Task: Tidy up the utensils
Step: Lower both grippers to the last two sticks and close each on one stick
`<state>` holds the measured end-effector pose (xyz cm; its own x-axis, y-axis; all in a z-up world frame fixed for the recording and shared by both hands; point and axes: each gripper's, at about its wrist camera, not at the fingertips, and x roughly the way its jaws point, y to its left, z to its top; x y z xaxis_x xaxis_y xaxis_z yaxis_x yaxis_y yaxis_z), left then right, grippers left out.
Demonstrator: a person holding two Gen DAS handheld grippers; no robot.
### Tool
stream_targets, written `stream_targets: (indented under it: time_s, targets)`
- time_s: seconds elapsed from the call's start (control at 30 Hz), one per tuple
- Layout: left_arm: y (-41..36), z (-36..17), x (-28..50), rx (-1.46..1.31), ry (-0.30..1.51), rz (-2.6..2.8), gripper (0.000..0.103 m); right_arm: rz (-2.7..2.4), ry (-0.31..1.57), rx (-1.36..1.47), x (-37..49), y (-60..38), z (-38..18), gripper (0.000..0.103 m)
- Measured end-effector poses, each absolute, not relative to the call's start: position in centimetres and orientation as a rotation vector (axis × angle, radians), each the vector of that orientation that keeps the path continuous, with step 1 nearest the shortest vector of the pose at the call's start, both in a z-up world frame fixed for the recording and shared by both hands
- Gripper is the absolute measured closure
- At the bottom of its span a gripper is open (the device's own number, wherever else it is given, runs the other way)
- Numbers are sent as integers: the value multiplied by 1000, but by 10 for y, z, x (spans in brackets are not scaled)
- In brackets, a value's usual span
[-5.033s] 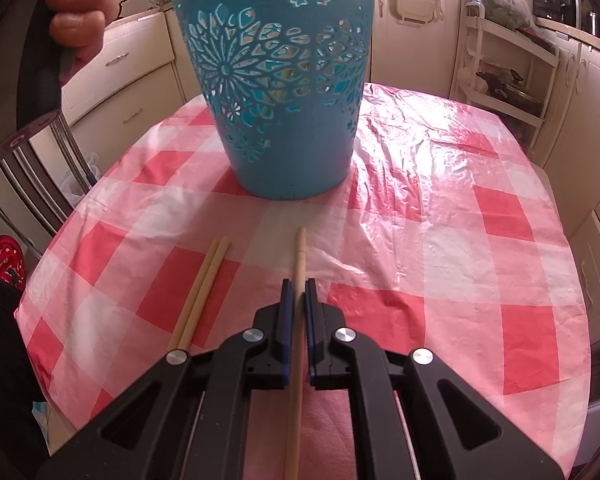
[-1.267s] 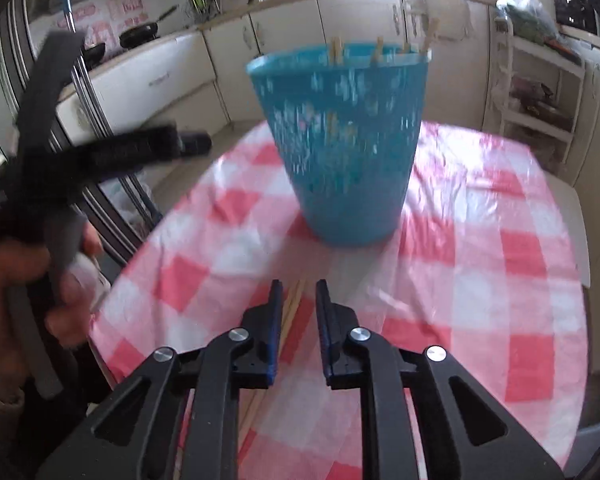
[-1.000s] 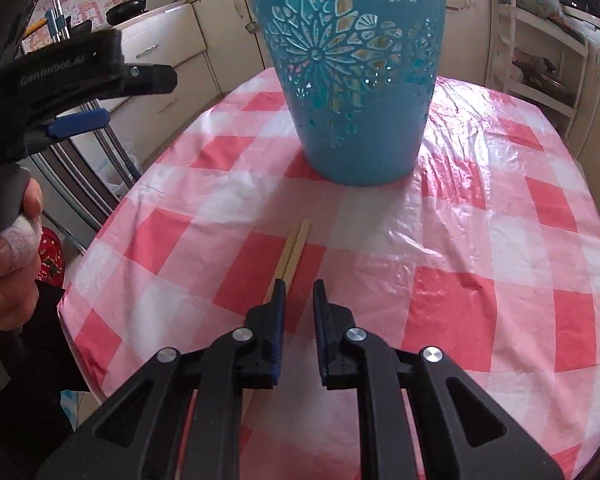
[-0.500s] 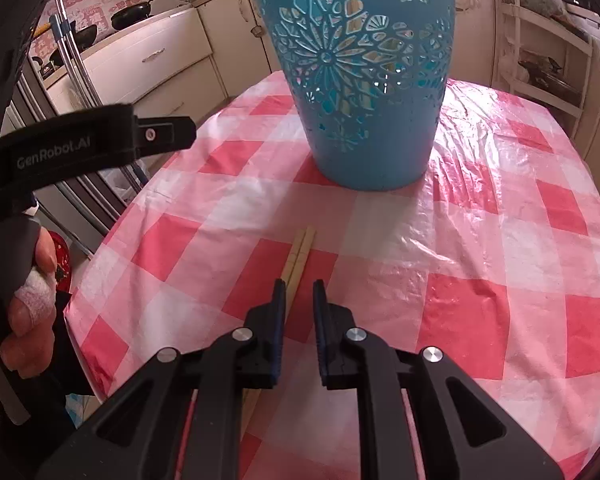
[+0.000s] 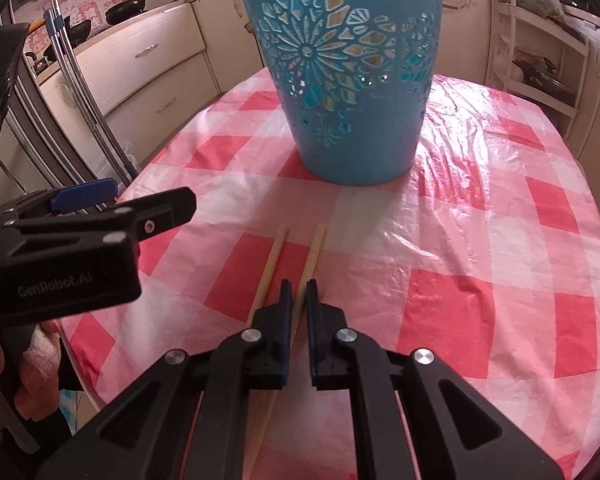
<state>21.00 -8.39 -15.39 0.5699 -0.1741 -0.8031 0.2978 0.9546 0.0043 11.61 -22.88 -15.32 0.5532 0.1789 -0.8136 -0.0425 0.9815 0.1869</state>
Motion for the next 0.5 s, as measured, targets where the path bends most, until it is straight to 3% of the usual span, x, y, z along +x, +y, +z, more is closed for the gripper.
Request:
stream_targets:
  time_s: [0.2, 0.4, 0.5]
  targets:
    - [-112, -165, 199, 187, 964, -388, 13, 53, 991, 152, 112, -253, -152, 97]
    - [-133, -179, 196, 217, 1016, -422, 34, 52, 984, 162, 110, -261, -153, 97]
    - [-139, -184, 194, 235, 1020, -445, 53, 54, 980, 165, 110, -261, -154, 97]
